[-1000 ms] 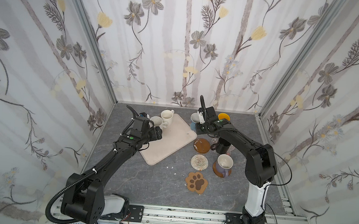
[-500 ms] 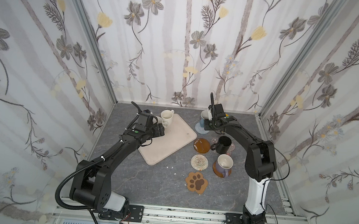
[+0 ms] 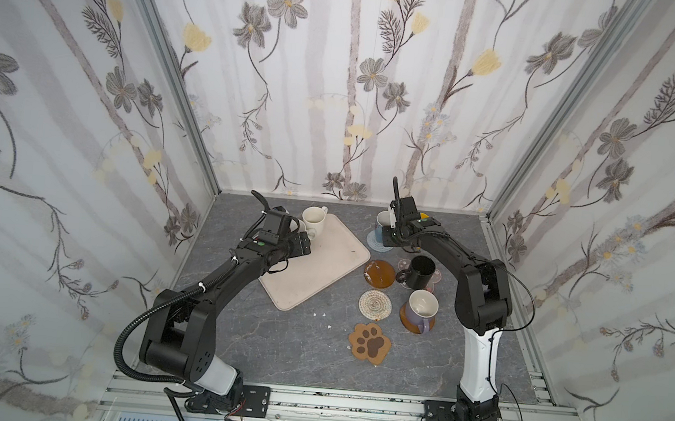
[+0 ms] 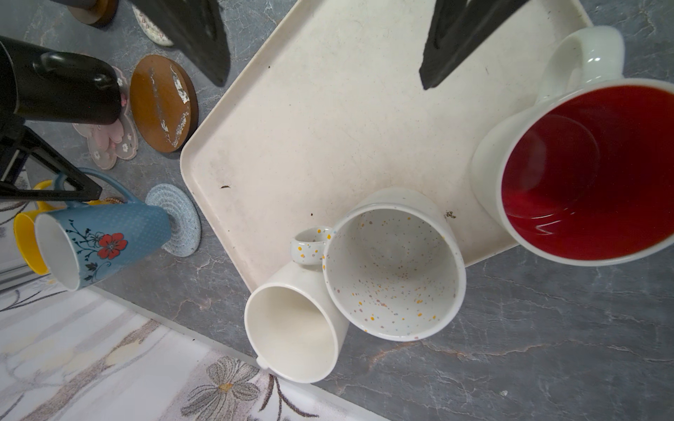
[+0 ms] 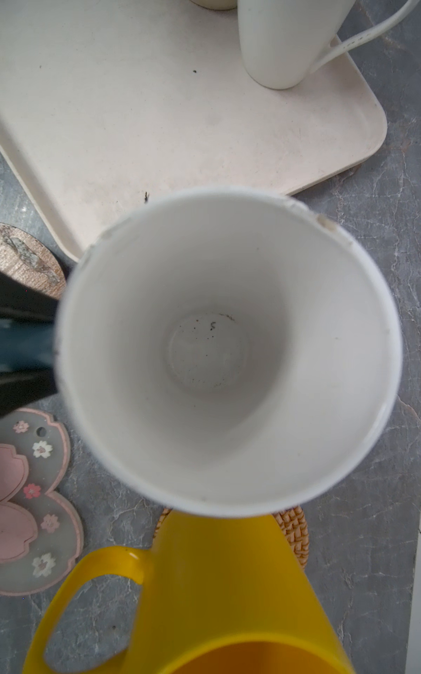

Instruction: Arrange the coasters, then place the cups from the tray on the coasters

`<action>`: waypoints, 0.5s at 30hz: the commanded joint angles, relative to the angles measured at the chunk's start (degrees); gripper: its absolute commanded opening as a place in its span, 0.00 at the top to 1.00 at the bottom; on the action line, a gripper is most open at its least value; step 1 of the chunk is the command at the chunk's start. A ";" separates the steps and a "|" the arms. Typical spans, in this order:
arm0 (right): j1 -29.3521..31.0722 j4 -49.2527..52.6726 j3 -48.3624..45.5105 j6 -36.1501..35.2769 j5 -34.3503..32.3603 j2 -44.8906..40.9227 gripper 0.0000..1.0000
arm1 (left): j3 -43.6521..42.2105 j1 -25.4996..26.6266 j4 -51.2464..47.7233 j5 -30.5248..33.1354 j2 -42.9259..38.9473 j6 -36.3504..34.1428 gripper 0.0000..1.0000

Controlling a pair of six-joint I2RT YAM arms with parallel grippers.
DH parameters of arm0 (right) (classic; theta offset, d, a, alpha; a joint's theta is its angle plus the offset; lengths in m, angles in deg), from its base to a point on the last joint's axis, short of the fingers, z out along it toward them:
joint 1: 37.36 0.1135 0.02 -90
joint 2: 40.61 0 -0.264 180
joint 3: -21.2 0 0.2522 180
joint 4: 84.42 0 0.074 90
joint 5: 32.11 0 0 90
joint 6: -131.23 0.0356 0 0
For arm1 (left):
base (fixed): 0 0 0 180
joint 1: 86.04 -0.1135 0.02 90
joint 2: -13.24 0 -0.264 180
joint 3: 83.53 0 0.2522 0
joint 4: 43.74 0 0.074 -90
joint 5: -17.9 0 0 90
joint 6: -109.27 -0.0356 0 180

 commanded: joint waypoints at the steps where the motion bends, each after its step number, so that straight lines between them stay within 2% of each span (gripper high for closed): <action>1: -0.02 -3.31 0.91 -0.69 -0.70 0.34 0.98 | 0.09 0.05 1.04 0.78 0.10 -0.41 0.15; 11: 0.02 -3.03 2.10 -0.68 -0.09 1.54 0.98 | 0.08 -0.09 1.04 0.69 -0.01 -0.31 0.15; 15: 0.07 -3.04 2.18 -0.61 -0.09 2.04 0.94 | -0.24 -0.10 1.04 0.95 -0.26 -0.31 0.15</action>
